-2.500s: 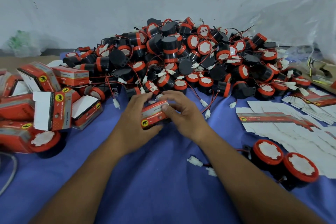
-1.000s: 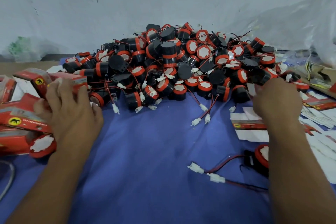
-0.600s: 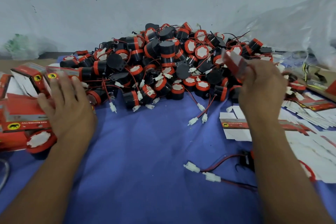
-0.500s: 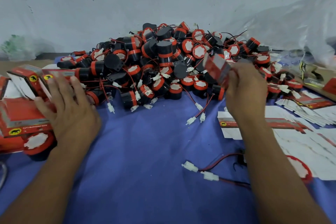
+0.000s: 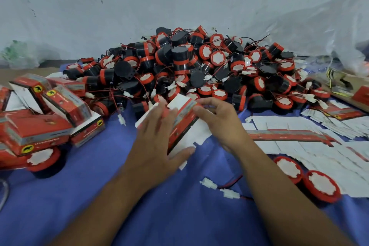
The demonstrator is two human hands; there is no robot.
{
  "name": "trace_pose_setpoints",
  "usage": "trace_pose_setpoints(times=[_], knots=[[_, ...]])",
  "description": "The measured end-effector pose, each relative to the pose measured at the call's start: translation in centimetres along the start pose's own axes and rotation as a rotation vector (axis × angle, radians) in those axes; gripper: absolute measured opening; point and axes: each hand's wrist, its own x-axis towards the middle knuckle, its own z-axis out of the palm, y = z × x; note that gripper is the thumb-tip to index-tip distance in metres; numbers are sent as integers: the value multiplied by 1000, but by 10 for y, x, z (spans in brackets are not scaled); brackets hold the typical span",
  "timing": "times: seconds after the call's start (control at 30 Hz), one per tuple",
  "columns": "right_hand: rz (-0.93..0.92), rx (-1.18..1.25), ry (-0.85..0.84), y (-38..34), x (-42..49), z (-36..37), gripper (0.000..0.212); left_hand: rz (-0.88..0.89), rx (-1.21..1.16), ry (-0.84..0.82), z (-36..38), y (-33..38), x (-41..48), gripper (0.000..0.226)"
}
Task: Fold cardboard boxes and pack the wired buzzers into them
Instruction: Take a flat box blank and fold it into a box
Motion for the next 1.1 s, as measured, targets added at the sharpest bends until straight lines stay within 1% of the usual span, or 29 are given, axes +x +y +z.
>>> trace_pose_setpoints(times=[0.07, 0.1, 0.17, 0.2, 0.23, 0.3, 0.37, 0.43, 0.53, 0.63, 0.83, 0.9, 1.0, 1.1], knots=[[53, 151, -175, -3, -4, 4, 20, -105, -98, -68, 6, 1, -3, 87], [74, 211, -293, -5, -6, 6, 27, -151, -151, -66, 6, -1, -3, 88], [69, 257, -479, -8, -12, 9, 30, -196, -239, -16, 2, -5, -2, 88], [44, 237, -532, -9, -13, 11, 32, -193, -295, 6, -1, -6, 0, 87], [16, 191, -571, -10, -13, 12, 41, -184, -373, 18, -4, -6, 1, 85], [-21, 45, -615, -9, -15, 15, 65, -179, -531, 22, -7, -6, 1, 83], [-33, -69, -609, -7, -15, 17, 79, -192, -586, 11, -5, -7, 0, 89], [-29, -104, -607, -7, -15, 15, 83, -195, -582, -14, -2, -12, 0, 95], [-50, -138, -620, -8, -16, 15, 84, -174, -570, -39, 0, -16, 0, 101], [-65, -180, -609, -7, -15, 17, 78, -138, -501, -31, -2, -21, 2, 107], [-94, -225, -616, -4, -15, 16, 81, -92, -438, -95, -5, -26, 2, 103], [-115, -258, -582, -2, -16, 18, 81, -115, -434, -100, -4, -26, 1, 102], [-159, -384, -468, -1, -17, 21, 82, -188, -430, -55, -1, -28, -1, 99], [-227, -456, -413, 1, -19, 25, 81, -227, -462, -19, -1, -28, -1, 97]])
